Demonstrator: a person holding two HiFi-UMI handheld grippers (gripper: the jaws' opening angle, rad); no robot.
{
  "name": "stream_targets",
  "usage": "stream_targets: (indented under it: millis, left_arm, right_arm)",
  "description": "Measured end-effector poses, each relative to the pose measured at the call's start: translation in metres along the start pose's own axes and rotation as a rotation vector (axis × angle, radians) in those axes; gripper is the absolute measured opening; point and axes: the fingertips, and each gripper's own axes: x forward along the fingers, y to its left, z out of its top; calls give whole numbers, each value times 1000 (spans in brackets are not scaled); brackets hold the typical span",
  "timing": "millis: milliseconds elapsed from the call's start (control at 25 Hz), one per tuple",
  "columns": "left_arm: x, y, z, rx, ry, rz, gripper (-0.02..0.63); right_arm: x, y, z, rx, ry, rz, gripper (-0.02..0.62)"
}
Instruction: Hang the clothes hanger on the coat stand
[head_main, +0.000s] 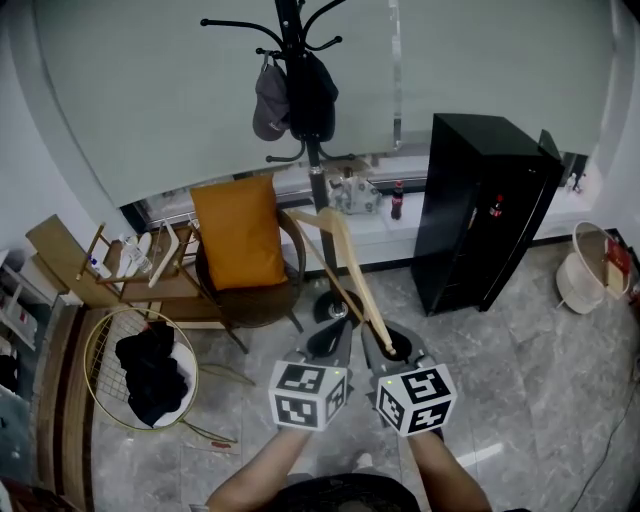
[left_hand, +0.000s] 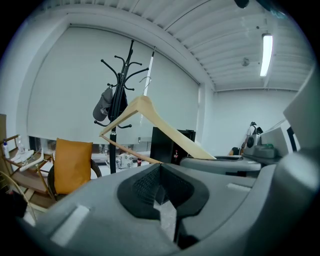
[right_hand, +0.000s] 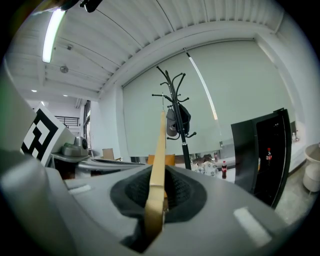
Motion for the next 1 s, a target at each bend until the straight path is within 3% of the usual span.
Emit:
stream_targets:
  millis: [520,1000]
  left_arm:
    - [41,13,9,-19,-9,-2,5]
    - [73,83,26,-35,-24,0,5]
  right_arm:
    - [29,-36,9,-26,9,-15,35]
    - [104,-31,18,-50,26,-14,35]
